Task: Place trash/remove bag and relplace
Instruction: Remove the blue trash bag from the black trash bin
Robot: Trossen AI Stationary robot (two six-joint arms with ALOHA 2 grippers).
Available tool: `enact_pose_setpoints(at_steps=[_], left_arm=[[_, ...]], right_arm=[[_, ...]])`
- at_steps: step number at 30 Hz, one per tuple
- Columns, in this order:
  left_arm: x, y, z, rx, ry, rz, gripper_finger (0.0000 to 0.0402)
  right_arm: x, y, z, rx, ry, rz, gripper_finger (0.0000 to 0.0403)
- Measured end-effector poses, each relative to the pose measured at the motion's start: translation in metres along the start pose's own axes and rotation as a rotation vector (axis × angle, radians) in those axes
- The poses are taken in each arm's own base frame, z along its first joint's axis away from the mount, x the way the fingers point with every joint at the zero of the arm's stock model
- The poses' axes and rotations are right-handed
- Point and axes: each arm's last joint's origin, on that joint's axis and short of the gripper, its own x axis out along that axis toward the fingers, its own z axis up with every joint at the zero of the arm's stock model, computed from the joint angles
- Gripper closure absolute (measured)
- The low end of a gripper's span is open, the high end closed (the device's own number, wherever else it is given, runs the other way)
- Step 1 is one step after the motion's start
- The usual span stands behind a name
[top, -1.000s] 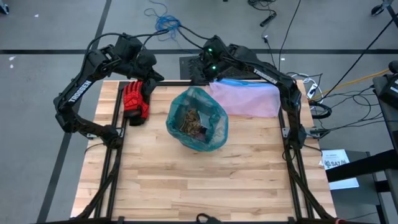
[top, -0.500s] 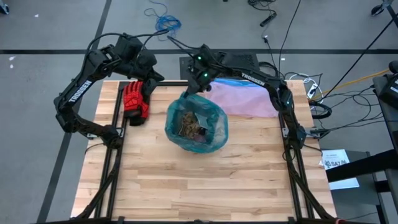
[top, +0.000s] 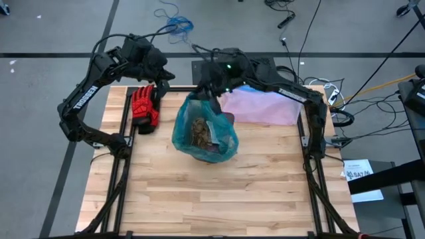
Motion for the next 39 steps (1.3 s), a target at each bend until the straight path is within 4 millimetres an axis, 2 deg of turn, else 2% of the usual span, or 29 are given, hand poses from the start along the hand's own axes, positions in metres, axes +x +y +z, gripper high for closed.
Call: enact_pose_setpoints(at_steps=[4, 8, 12, 14, 18, 25, 30, 34, 37, 39], left_arm=[[0.002, 0.007, 0.005, 0.0, -0.076, -0.026, 0.0401], [0.01, 0.016, 0.002, -0.028, -0.136, -0.283, 0.0401], [0.024, 0.018, -0.01, -0.038, -0.118, -0.481, 0.0401], [0.032, 0.018, -0.017, -0.057, -0.08, -0.499, 0.0401], [0.045, 0.016, -0.026, -0.076, -0.031, -0.52, 0.0397], [0.065, 0.007, -0.033, -0.017, -0.035, -0.719, 0.0346], [0.092, 0.007, -0.03, 0.007, -0.012, -0.653, 0.0329], [0.109, 0.005, -0.03, 0.015, 0.03, -0.614, 0.0351], [0.113, -0.002, -0.029, 0.035, 0.023, -0.698, 0.0389], [0.112, -0.008, -0.029, 0.048, 0.011, -0.775, 0.0396]], right_arm=[[0.004, 0.024, 0.004, -0.197, 0.019, -0.066, 0.0403], [0.012, 0.036, -0.004, -0.272, 0.098, -0.079, 0.0403], [0.022, 0.036, -0.019, -0.271, 0.215, -0.063, 0.0403], [0.023, 0.035, -0.025, -0.272, 0.262, -0.067, 0.0403], [0.019, 0.04, -0.02, -0.309, 0.241, -0.064, 0.0403], [0.014, 0.049, -0.015, -0.359, 0.217, -0.043, 0.0403], [0.015, 0.049, -0.015, -0.365, 0.218, -0.042, 0.0403], [0.014, 0.049, -0.015, -0.365, 0.216, -0.042, 0.0403], [0.014, 0.049, -0.015, -0.358, 0.216, -0.043, 0.0403], [0.012, 0.049, -0.015, -0.353, 0.225, -0.043, 0.0403]])
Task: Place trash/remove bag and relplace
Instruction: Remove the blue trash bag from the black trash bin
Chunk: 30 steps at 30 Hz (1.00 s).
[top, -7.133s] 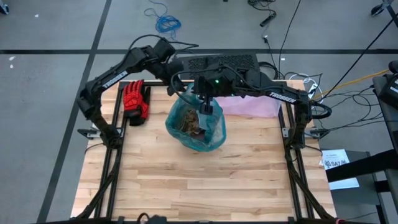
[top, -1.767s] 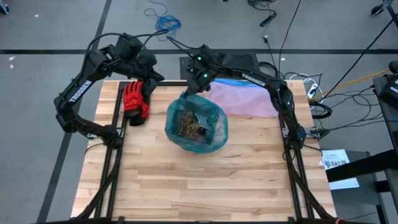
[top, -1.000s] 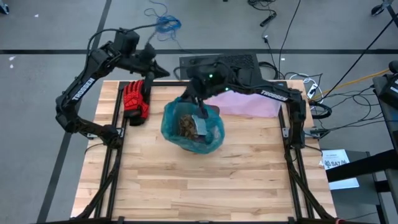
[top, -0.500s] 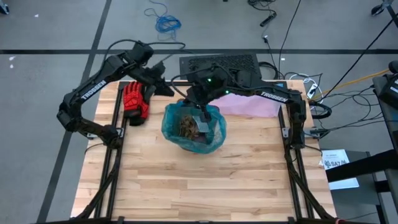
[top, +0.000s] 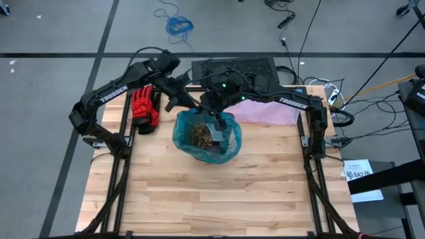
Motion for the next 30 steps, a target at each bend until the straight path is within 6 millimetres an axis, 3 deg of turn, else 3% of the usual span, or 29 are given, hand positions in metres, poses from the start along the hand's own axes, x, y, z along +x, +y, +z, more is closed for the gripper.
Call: enact_pose_setpoints(at_steps=[9, 23, 30], left_arm=[[0.0, -0.035, -0.002, 0.022, 0.025, -0.087, 0.04], [-0.055, -0.107, -0.001, 0.078, -0.117, 0.002, 0.0401], [-0.07, -0.111, 0.014, 0.167, -0.24, 0.41, 0.0401]], right_arm=[[-0.016, -0.007, 0.0, 0.008, 0.005, -0.057, 0.0403], [-0.027, -0.017, -0.005, 0.014, 0.044, -0.129, 0.0403], [-0.027, -0.017, -0.005, 0.002, 0.054, -0.151, 0.0403]])
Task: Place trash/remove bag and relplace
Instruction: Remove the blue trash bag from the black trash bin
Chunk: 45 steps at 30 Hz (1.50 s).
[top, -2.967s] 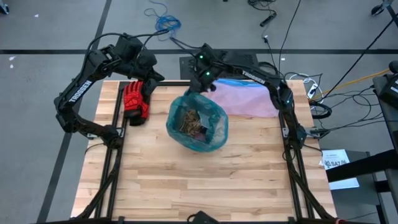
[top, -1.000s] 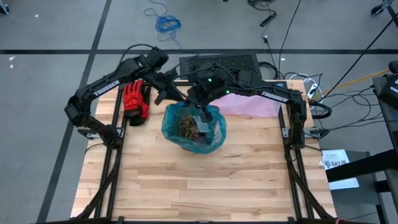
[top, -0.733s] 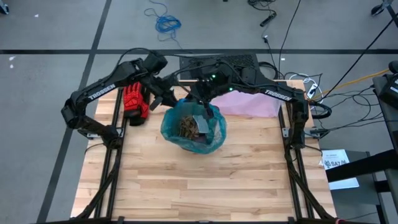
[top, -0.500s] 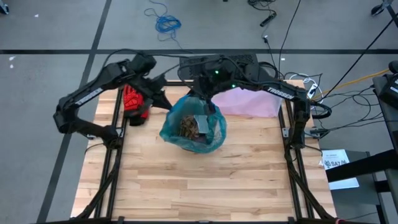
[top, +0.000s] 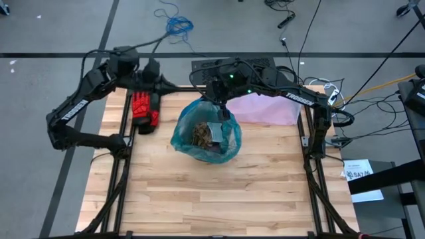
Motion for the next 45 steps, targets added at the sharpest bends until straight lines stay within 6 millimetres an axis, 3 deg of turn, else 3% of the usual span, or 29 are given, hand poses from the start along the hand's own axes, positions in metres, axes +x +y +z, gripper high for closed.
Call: enact_pose_setpoints(at_steps=[4, 11, 17, 38, 41, 45], left_arm=[[0.008, 0.004, 0.012, 0.083, -0.099, -0.023, 0.038], [0.034, 0.014, 0.007, -0.026, -0.037, -0.208, 0.0311], [0.039, 0.013, 0.007, -0.034, -0.027, -0.235, 0.0293], [0.065, 0.017, 0.0, -0.064, 0.051, -0.217, 0.0297], [0.065, 0.016, 0.0, -0.066, 0.058, -0.222, 0.0323], [0.068, 0.016, -0.001, -0.053, 0.064, -0.23, 0.0388]], right_arm=[[0.0, 0.0, 0.0, 0.0, 0.0, 0.0, 0.0403], [0.0, 0.0, 0.0, 0.004, 0.0, 0.0, 0.0403], [0.0, 0.0, 0.0, 0.004, -0.001, 0.0, 0.0403], [0.0, -0.002, -0.001, 0.004, -0.001, 0.0, 0.0403], [0.0, -0.002, -0.001, 0.004, -0.001, 0.0, 0.0403], [0.0, -0.002, 0.0, 0.003, -0.007, -0.003, 0.0403]])
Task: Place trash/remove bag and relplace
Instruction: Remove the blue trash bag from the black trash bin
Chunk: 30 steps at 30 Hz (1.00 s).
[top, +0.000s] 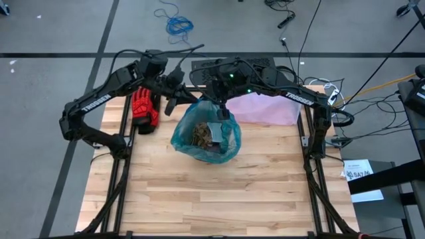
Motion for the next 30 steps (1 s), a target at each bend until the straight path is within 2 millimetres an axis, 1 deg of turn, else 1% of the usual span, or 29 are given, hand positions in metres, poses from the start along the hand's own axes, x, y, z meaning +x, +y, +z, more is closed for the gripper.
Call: enact_pose_setpoints(at_steps=[3, 7, 11, 14, 17, 24, 30], left_arm=[[0.0, 0.0, 0.001, 0.008, -0.004, 0.001, 0.0398], [-0.002, -0.001, 0.002, 0.009, -0.006, 0.001, 0.04], [-0.011, -0.006, 0.015, 0.041, -0.046, 0.036, 0.04], [-0.021, -0.012, 0.023, 0.058, -0.056, 0.083, 0.0401], [-0.029, -0.016, 0.031, 0.07, -0.074, 0.129, 0.0401], [-0.05, -0.027, 0.037, 0.117, -0.018, 0.282, 0.0401], [-0.062, -0.034, 0.044, 0.139, -0.017, 0.364, 0.0401]], right_arm=[[0.0, 0.0, 0.0, 0.0, -0.002, -0.002, 0.0403], [0.0, 0.0, 0.0, 0.009, -0.002, -0.002, 0.0403], [-0.001, -0.005, -0.002, 0.084, 0.0, -0.012, 0.0402], [-0.002, -0.008, -0.003, 0.161, 0.001, -0.022, 0.0392], [-0.007, -0.012, -0.003, 0.215, -0.01, -0.037, 0.0374], [-0.018, -0.014, -0.001, 0.294, -0.032, -0.051, 0.0316], [-0.038, -0.013, 0.005, 0.363, -0.082, -0.063, 0.0273]])
